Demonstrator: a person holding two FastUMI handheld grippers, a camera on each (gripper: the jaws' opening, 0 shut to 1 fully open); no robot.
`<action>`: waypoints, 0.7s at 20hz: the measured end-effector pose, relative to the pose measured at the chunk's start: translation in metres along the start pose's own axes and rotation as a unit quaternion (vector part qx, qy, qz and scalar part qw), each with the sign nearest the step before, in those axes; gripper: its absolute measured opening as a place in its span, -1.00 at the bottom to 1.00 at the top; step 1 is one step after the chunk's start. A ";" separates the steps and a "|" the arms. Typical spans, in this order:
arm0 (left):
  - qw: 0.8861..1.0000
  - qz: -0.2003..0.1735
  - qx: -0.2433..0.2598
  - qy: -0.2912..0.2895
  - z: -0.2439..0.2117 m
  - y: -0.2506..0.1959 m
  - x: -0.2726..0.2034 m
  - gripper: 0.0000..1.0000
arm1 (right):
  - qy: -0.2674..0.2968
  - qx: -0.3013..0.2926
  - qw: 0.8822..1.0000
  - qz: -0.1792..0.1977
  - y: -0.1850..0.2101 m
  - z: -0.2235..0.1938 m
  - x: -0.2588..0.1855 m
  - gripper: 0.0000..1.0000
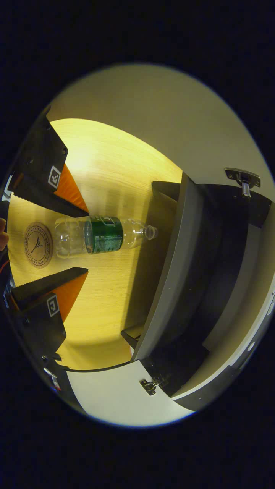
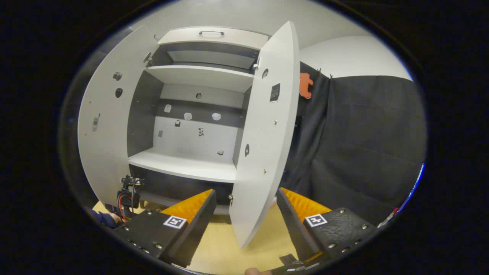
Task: Grasp the bottle in the cabinet with the left hand and place it on the coaster, then close the right door with the right hand and the left door with the left hand.
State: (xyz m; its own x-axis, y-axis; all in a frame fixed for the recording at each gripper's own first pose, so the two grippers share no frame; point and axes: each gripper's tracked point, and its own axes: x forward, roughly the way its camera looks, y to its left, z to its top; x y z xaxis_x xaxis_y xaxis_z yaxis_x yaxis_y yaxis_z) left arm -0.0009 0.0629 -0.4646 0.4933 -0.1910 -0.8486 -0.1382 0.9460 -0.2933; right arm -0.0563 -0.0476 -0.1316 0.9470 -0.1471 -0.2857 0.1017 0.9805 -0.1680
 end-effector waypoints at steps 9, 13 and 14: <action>0.998 0.064 0.008 0.021 0.003 0.006 0.001 0.71 | 0.018 0.012 0.999 -0.043 -0.027 -0.010 0.001 0.94; 0.995 0.086 -0.016 0.057 -0.011 0.010 0.004 0.70 | 0.023 -0.003 0.999 -0.048 -0.027 -0.013 0.001 0.94; 0.993 0.094 -0.025 0.071 -0.011 0.010 0.003 0.71 | 0.023 -0.005 0.998 -0.051 -0.028 -0.013 0.000 0.94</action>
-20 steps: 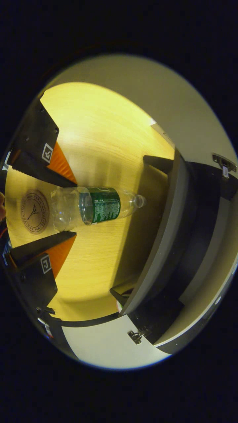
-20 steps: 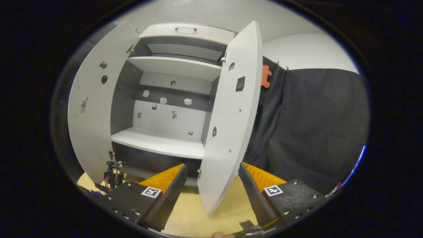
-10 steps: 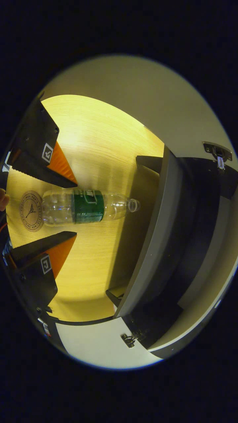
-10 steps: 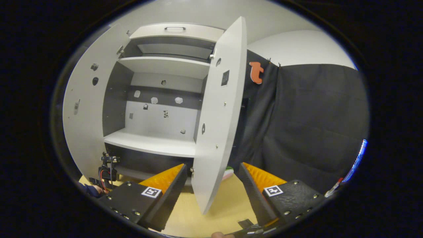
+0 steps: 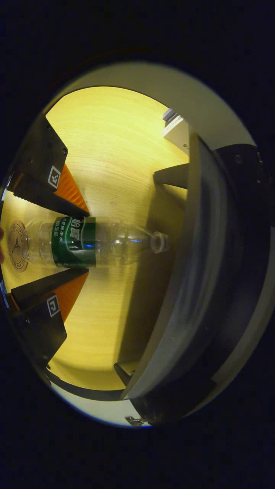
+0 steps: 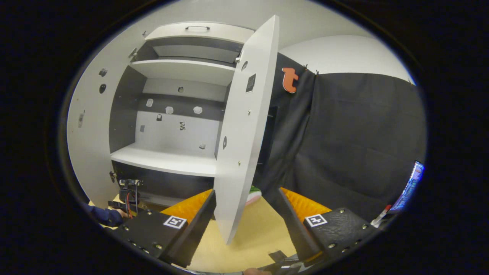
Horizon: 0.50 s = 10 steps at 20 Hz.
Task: Grasp the bottle in the cabinet with the left hand and place it on the coaster, then close the right door with the right hand and the left door with the left hand.
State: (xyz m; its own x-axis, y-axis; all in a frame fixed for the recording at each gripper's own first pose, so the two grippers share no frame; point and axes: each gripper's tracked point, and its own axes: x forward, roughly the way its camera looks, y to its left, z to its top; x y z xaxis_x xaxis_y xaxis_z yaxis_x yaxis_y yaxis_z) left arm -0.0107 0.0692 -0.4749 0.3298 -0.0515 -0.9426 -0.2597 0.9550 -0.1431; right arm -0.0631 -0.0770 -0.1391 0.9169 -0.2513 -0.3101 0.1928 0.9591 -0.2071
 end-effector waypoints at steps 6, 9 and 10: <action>0.998 -0.041 -0.009 -0.040 0.011 -0.001 -0.006 0.45 | 0.000 0.000 1.000 0.002 -0.002 0.001 -0.001 0.95; 0.992 -0.055 0.030 -0.109 0.018 -0.003 -0.009 0.43 | 0.002 -0.003 1.000 0.026 0.008 0.001 -0.001 0.92; 0.988 -0.057 0.045 -0.138 0.021 -0.003 -0.010 0.43 | 0.001 -0.006 0.999 0.035 0.012 0.002 -0.002 0.92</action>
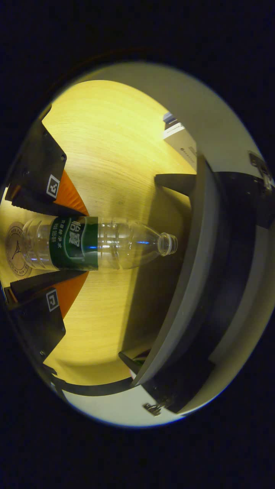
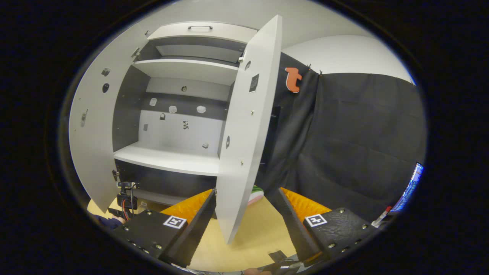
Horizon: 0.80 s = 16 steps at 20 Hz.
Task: Grasp the bottle in the cabinet with the left hand and place it on the coaster, then close the right door with the right hand and the left door with the left hand.
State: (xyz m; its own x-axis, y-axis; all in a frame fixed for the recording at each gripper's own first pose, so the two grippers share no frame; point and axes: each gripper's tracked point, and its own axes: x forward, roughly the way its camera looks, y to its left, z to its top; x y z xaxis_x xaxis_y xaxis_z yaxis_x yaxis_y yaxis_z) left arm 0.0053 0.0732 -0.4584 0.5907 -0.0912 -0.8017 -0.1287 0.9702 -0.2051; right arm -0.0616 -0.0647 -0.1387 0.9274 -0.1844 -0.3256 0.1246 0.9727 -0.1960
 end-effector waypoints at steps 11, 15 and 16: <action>0.965 0.015 0.060 -0.254 0.006 -0.003 -0.028 0.41 | -0.048 -0.061 0.995 0.057 0.006 0.016 -0.021 0.95; 0.942 0.037 0.073 -0.326 0.004 -0.009 -0.041 0.41 | -0.080 -0.098 0.990 0.055 0.004 0.020 -0.027 0.94; 0.938 0.042 0.083 -0.334 0.000 -0.007 -0.044 0.41 | -0.089 -0.102 0.989 0.054 0.005 0.022 -0.028 0.94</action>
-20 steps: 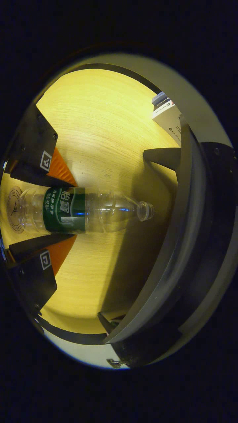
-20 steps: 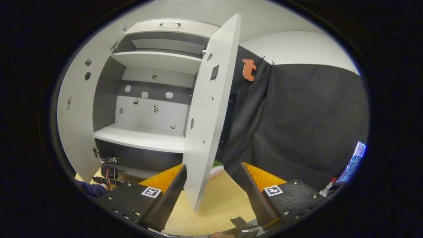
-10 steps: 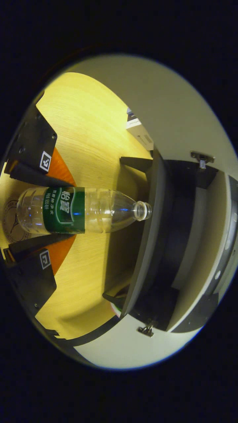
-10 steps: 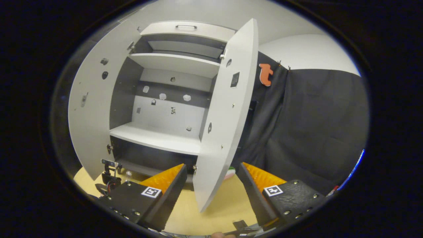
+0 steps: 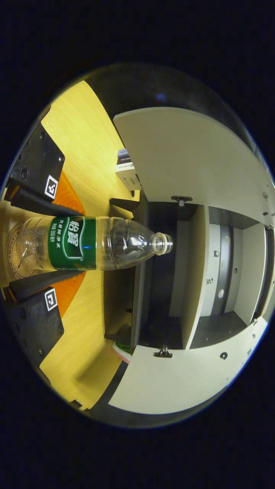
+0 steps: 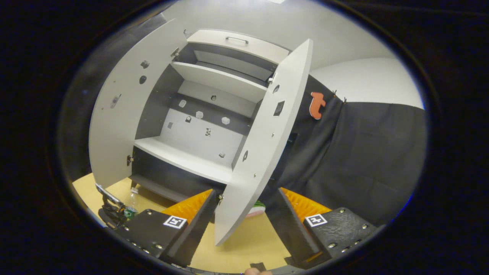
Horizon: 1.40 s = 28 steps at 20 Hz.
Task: Grasp the bottle in the cabinet with the left hand and place it on the coaster, then close the right door with the right hand and the left door with the left hand.
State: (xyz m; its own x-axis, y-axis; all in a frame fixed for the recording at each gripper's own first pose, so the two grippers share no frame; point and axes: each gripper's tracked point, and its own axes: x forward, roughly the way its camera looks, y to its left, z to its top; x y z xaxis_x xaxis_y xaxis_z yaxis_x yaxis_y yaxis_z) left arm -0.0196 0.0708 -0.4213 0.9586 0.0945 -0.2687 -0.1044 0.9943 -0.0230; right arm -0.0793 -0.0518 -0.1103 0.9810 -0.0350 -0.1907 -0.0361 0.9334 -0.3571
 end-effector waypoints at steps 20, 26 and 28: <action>0.988 -0.052 0.046 -0.140 0.069 0.002 -0.037 0.53 | -0.029 0.013 0.982 0.184 0.153 0.021 -0.002 0.96; 0.973 -0.103 0.053 -0.201 0.122 -0.018 -0.074 0.51 | 0.002 0.048 0.942 0.333 0.224 0.022 0.042 0.97; 0.971 -0.120 0.040 -0.205 0.131 -0.023 -0.084 0.51 | 0.031 0.055 0.927 0.369 0.229 0.004 0.057 0.97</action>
State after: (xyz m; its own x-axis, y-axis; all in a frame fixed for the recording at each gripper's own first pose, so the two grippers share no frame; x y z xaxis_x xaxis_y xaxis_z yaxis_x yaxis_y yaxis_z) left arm -0.0631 0.0469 -0.2722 0.9793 -0.1455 0.1409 0.1410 0.9892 0.0411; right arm -0.0313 0.1620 -0.1990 0.6843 0.6104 -0.3989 -0.6704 0.7419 -0.0148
